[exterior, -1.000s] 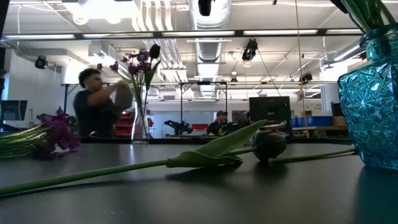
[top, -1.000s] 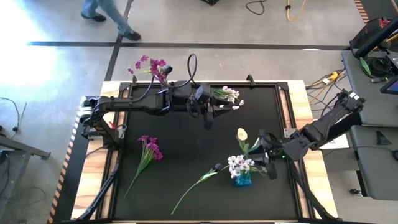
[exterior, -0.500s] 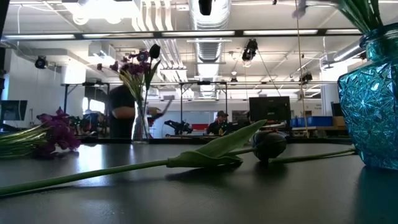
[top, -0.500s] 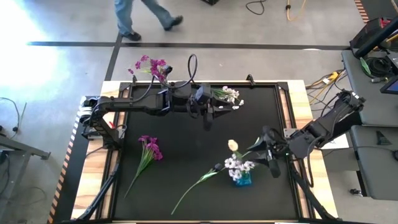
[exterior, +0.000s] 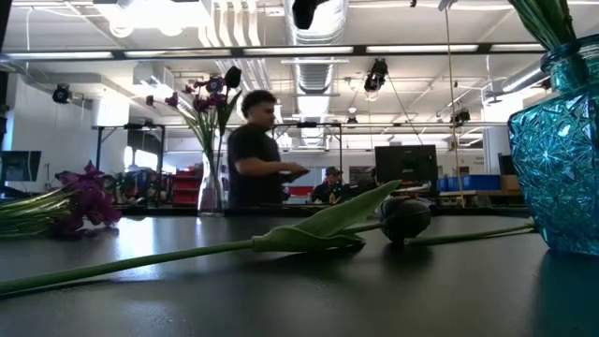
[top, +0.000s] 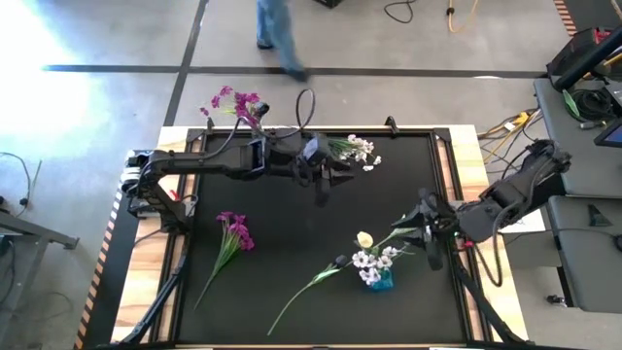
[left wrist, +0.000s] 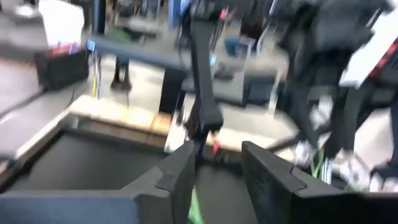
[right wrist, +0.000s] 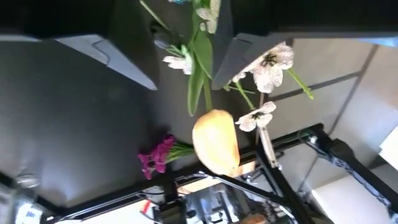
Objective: Sort flowers into vase by color
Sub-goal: Put the violet flowers into the transparent vase
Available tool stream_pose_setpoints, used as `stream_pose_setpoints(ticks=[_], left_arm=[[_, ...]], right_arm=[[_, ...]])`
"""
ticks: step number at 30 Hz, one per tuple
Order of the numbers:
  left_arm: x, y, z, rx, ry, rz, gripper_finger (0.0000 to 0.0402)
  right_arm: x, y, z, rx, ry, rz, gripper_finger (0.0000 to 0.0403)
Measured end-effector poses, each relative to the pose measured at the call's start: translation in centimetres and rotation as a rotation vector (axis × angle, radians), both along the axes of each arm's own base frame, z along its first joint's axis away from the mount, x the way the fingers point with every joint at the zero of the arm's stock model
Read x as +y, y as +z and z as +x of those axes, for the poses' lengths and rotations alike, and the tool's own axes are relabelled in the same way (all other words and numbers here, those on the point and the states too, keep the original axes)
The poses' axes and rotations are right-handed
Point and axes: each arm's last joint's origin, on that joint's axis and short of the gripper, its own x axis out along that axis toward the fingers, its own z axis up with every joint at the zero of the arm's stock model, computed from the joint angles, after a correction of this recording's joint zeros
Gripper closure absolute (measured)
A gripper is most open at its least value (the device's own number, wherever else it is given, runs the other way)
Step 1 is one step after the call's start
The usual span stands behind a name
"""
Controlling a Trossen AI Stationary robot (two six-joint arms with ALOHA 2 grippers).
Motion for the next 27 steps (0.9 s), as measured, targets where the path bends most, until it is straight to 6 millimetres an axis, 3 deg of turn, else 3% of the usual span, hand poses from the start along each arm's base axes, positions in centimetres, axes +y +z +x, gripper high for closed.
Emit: stream_pose_setpoints(ticks=[8, 14, 19, 27], left_arm=[[-1.0, -1.5, -2.5, 0.317, 0.004, -0.019, 0.0387], [-4.2, -2.4, -5.7, 0.588, 0.040, -0.083, 0.0399], [-7.7, -4.4, -8.8, 0.733, 0.068, -0.254, 0.0401], [-12.6, -7.3, -16.3, 0.852, 0.165, -0.595, 0.0401]], right_arm=[[-1.3, 3.3, -1.4, 0.036, -0.007, -0.133, 0.0386], [-1.9, 4.3, -1.9, 0.010, 0.002, -0.154, 0.0390], [-2.5, 4.4, -2.3, 0.011, -0.006, -0.167, 0.0390], [-2.9, 4.6, -2.9, 0.004, 0.002, -0.183, 0.0390]])
